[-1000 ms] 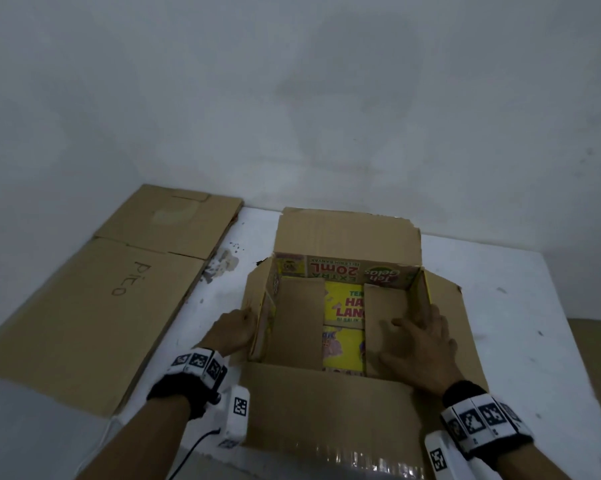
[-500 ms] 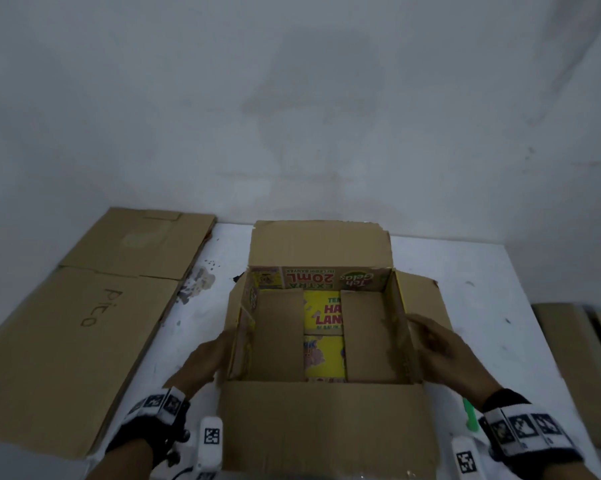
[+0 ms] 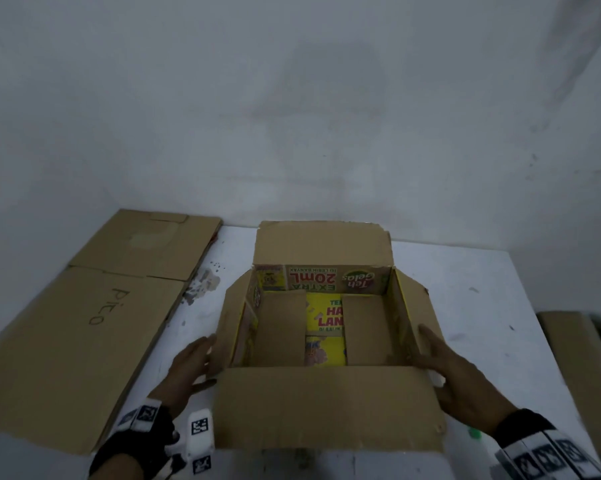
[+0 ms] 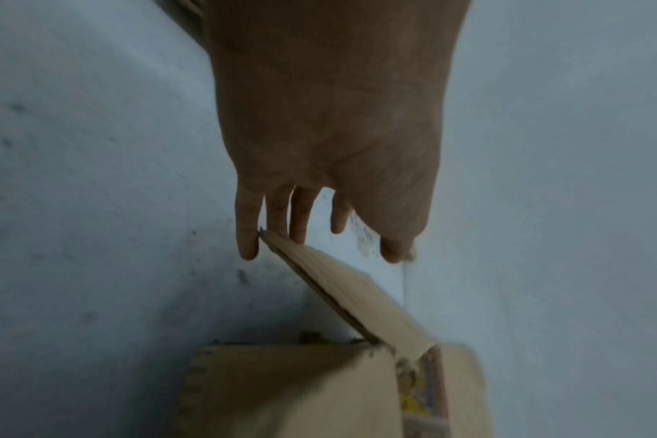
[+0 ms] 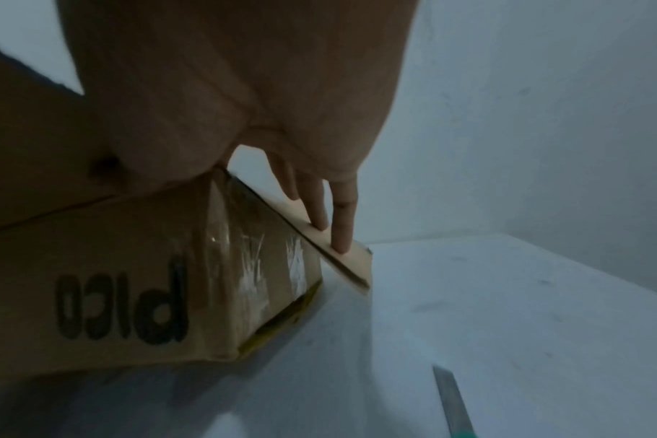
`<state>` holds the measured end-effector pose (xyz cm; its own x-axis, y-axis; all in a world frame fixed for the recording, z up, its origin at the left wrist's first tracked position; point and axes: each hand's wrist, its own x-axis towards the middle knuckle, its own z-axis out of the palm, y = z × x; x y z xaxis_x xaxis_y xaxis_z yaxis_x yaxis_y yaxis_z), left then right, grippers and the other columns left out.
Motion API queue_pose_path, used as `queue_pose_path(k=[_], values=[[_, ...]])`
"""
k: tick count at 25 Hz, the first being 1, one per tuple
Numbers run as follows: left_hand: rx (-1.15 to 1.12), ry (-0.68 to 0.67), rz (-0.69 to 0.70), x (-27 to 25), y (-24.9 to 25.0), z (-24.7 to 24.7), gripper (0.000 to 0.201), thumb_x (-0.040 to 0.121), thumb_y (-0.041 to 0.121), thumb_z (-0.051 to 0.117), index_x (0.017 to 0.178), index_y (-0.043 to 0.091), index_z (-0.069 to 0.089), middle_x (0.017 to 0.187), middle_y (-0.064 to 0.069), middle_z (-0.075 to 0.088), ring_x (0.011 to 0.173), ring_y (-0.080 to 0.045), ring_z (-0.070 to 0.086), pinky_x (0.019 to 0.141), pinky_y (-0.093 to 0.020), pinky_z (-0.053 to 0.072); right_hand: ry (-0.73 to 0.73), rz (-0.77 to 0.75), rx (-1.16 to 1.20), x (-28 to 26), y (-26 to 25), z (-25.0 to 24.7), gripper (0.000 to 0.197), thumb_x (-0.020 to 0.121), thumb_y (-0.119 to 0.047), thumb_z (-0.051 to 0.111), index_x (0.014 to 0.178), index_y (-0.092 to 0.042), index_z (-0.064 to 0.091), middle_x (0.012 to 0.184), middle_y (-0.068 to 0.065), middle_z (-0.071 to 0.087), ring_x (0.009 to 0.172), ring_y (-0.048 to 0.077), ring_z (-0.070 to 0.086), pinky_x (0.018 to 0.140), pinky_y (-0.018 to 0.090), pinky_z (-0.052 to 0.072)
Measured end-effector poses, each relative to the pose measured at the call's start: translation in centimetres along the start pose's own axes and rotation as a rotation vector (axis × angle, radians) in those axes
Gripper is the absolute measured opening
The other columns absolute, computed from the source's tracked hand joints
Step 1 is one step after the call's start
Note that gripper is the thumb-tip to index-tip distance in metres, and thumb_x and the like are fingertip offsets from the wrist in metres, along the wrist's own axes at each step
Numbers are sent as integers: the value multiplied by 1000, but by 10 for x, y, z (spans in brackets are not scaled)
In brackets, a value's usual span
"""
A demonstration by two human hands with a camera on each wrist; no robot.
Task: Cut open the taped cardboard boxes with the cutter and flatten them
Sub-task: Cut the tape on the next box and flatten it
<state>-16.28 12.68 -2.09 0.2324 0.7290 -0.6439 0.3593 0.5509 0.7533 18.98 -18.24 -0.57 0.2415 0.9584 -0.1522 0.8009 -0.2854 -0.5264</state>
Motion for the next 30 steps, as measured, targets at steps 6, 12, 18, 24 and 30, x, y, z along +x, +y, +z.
queue_pose_path(k=[6, 12, 18, 24, 30], values=[[-729, 6, 18, 2, 32, -15, 60, 98, 52, 49, 147, 17, 44, 146, -17, 50, 125, -40, 53, 98, -53, 43, 520, 58, 222, 27, -34, -53, 62, 91, -67, 45, 61, -13, 47, 60, -4, 56, 50, 6, 50, 50, 18, 39], [-701, -326, -60, -33, 54, 53, 77, 82, 70, 53, 144, 26, 44, 141, -17, 50, 129, -46, 48, 101, -66, 41, 517, 154, 558, 42, -73, -71, 68, 86, -76, 44, 58, -16, 31, 49, 0, 34, 46, 11, 38, 49, 23, 32], [-536, 79, 419, -51, 105, 90, 66, 98, 66, 37, 155, 34, 30, 154, 4, 40, 135, -24, 45, 107, -51, 42, 368, 286, 936, 48, -86, -78, 82, 92, -69, 45, 87, 12, 60, 79, 27, 67, 72, 43, 66, 62, 46, 58], [186, 131, 800, -45, 131, 90, 95, 80, 77, 56, 156, 38, 17, 165, 9, 16, 151, -19, 20, 116, -52, 32, 218, 610, 1450, 49, -74, -57, 55, 95, -56, 51, 112, -7, 69, 109, 22, 73, 101, 35, 68, 88, 46, 54], [531, 213, 1194, -69, 155, 84, 42, 95, 31, 68, 135, 21, 59, 141, 0, 55, 127, -13, 50, 101, -29, 45, 223, 891, 1775, 42, -66, -24, 41, 96, -1, 52, 57, -11, 45, 37, 3, 42, 26, 13, 45, 31, 18, 41]])
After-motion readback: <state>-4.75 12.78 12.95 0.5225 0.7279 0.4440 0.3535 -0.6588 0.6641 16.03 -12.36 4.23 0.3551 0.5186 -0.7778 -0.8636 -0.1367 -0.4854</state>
